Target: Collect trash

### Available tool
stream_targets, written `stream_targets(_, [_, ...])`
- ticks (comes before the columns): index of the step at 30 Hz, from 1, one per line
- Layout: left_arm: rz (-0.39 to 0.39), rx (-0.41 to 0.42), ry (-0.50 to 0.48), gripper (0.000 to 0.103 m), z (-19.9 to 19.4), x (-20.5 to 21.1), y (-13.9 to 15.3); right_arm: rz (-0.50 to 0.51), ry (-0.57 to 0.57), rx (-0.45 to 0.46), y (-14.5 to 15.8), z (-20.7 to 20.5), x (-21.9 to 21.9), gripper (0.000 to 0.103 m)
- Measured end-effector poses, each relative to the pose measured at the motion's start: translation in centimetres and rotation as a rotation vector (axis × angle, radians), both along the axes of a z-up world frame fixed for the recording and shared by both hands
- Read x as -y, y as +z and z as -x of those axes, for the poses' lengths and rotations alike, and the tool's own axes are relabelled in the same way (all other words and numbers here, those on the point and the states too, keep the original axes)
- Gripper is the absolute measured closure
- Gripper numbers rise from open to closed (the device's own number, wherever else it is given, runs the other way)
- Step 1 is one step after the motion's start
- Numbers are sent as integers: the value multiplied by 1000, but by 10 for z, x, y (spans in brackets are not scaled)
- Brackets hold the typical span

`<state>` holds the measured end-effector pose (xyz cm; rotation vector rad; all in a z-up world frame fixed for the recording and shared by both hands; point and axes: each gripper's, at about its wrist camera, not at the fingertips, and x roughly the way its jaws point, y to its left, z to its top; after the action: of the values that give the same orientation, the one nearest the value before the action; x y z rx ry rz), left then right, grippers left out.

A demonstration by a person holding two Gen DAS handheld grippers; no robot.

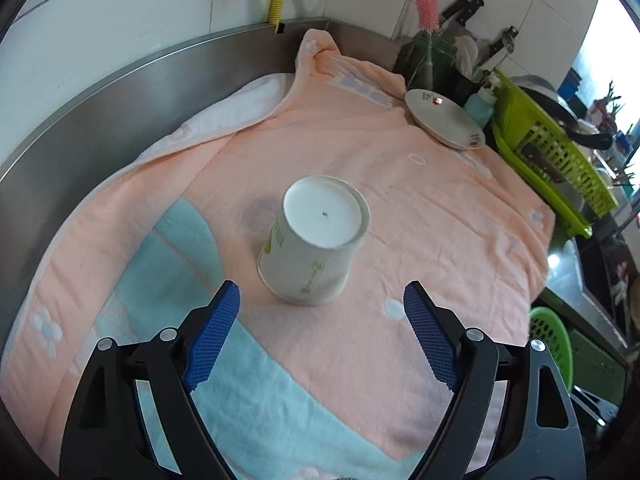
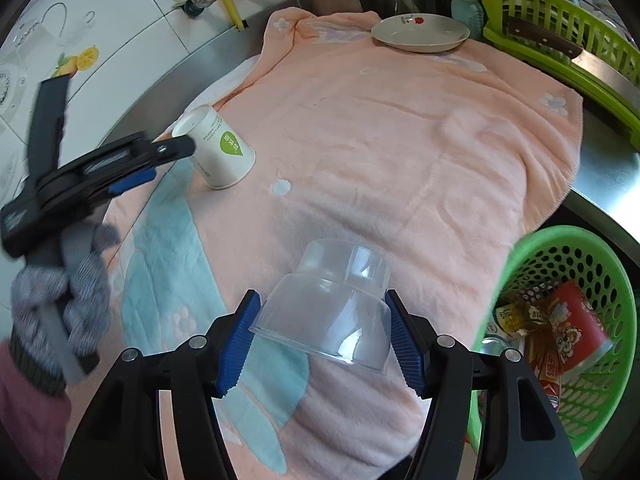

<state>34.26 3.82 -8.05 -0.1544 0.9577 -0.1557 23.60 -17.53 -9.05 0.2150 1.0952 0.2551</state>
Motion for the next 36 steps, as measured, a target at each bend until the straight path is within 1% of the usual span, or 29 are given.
stream_targets(3, [-13,-5,7,20,-15,-1,-7,-4,-8,6,1,13,9,42])
stream_targets(7, [-21,-7,-6,20,-31,2,-16,-12,-26,7,1,27,20,42])
stream_targets(11, [-42,-4,-22,20,-40,9,-25,6,-48,16,1,39,32,42])
stream_targets(13, [-38,4,-25,21,-44,10,-26,10,-64,14,0,44,41,42])
stream_targets(16, [-30,14,-29,27,-48,12,-27,21,-95,12,0,51,53,42])
stream_targets(17, [-31,17,-30,31,-48,13,-27,17,-108,11,-1,53,59,42])
stream_targets(18, [-34,21,-35,38,-49,13,-27,19,-118,8,-1,55,63,42])
stream_targets(19, [-38,24,-38,39,-49,13,-27,24,-129,4,-2,57,68,42])
stream_targets(26, [-36,56,-36,41,-34,8,-20,54,-210,-14,-7,69,107,42])
stream_targets(29, [-31,69,-58,41,-21,10,-10,83,-253,-34,-14,71,130,42])
stream_targets(36, [15,91,-115,41,25,26,19,89,-307,-60,-29,63,163,41])
